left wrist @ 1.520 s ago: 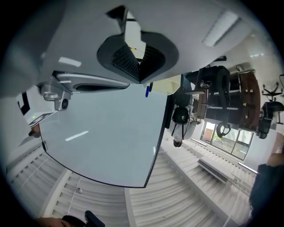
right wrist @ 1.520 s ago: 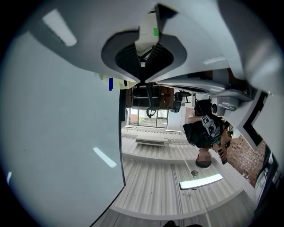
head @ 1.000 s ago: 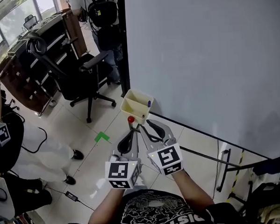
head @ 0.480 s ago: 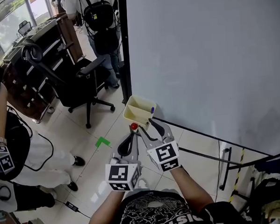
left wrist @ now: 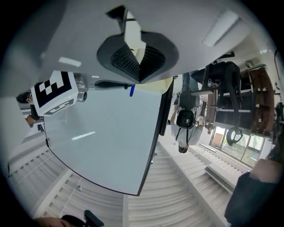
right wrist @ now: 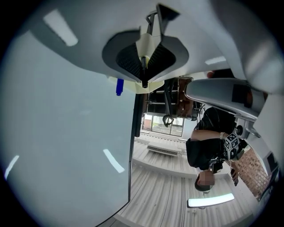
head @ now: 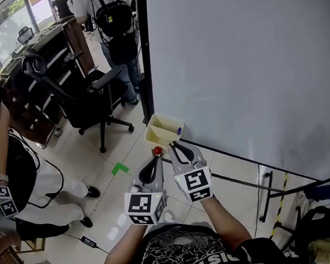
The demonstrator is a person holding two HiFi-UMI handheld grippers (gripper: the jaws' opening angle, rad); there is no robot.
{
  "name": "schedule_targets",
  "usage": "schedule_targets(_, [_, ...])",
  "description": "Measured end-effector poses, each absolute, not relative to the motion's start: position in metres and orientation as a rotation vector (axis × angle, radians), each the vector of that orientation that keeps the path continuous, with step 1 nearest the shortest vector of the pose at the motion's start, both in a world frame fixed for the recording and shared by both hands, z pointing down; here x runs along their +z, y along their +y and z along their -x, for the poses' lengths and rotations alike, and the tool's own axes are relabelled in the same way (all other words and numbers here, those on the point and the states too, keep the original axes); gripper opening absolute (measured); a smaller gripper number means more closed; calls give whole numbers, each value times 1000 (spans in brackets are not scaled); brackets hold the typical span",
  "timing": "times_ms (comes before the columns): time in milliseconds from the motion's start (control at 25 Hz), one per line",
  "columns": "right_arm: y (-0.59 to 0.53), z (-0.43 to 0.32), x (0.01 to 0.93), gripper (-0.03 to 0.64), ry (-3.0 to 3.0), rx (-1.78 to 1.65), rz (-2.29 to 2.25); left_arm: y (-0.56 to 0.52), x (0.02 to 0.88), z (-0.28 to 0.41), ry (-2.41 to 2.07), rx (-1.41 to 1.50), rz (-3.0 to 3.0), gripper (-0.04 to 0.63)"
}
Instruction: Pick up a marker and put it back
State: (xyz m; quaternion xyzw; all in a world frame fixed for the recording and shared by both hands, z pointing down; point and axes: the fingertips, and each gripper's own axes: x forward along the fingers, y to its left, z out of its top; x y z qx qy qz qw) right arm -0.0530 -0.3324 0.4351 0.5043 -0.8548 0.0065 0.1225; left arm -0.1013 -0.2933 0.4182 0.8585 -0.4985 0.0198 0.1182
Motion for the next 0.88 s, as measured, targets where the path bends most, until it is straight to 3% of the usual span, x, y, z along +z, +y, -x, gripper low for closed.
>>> schedule_targets(880, [-289,47,356,35,-2692,-169,-1424,-268,410,83,-1553,35,-2467,5])
